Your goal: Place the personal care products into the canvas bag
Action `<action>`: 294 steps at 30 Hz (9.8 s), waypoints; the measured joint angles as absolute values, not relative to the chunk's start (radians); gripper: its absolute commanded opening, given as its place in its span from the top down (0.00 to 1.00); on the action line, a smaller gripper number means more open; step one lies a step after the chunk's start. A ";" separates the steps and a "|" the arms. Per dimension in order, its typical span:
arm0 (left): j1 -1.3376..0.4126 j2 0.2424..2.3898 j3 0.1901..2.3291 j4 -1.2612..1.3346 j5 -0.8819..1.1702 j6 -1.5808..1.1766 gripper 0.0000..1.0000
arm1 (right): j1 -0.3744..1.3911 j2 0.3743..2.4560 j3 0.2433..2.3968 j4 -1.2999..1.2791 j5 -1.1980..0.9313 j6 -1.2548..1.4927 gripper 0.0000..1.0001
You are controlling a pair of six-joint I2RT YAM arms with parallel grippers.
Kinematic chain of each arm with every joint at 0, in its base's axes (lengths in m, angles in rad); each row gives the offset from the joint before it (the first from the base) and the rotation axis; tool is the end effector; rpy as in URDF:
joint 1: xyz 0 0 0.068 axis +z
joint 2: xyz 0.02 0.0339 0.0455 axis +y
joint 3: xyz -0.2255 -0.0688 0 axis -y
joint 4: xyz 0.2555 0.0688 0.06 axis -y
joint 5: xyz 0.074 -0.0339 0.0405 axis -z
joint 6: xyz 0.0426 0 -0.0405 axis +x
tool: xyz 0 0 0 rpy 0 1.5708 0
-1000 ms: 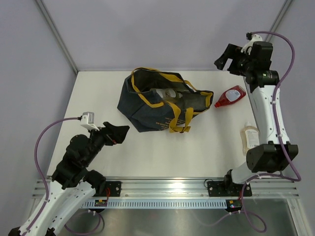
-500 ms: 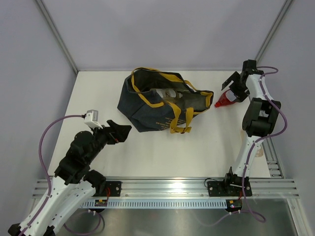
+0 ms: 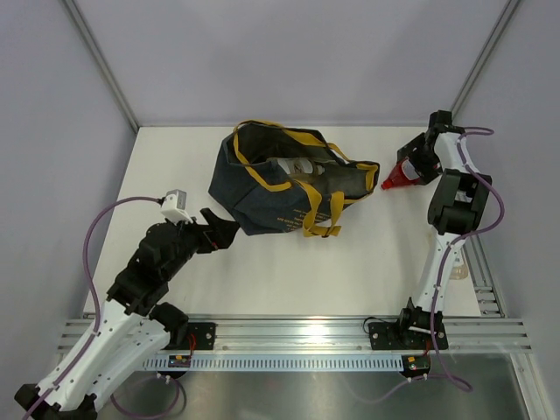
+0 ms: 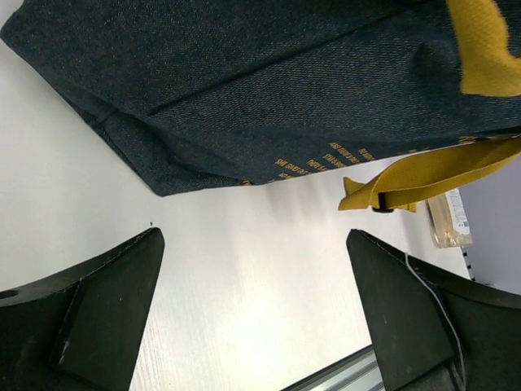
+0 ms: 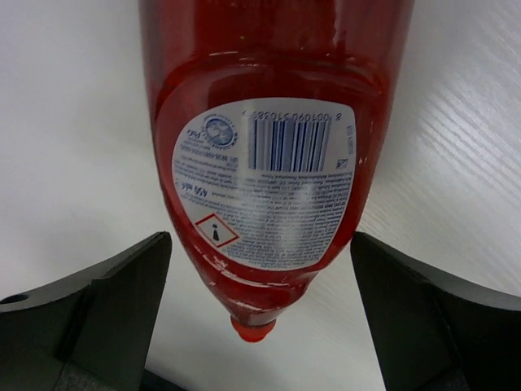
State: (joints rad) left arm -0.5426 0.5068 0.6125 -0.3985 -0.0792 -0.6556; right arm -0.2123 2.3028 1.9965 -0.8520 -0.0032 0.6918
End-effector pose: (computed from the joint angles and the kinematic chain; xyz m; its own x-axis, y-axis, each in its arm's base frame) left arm 0.1577 -0.0911 0.2760 -0.4702 -0.4261 -0.7729 0.2059 0.7986 -0.5656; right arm 0.4684 -0.1008 0.1546 -0.5561 0.7724 -0.3069 0.7326 0.6299 0.2580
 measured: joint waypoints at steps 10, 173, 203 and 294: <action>-0.543 0.548 0.618 -0.395 -0.075 -0.656 0.01 | -0.212 2.433 2.173 -0.896 0.073 0.719 0.01; -0.543 0.486 0.523 -0.274 0.078 -0.663 0.01 | -0.446 1.877 1.186 -0.929 0.016 -0.261 0.71; -0.543 0.506 0.570 -0.291 0.075 -0.663 0.01 | -0.524 1.780 1.184 -0.896 -0.473 -0.231 1.00; -0.899 0.580 0.648 -0.302 -0.179 -0.637 0.01 | 0.626 1.817 2.078 -0.986 -0.221 -0.555 0.01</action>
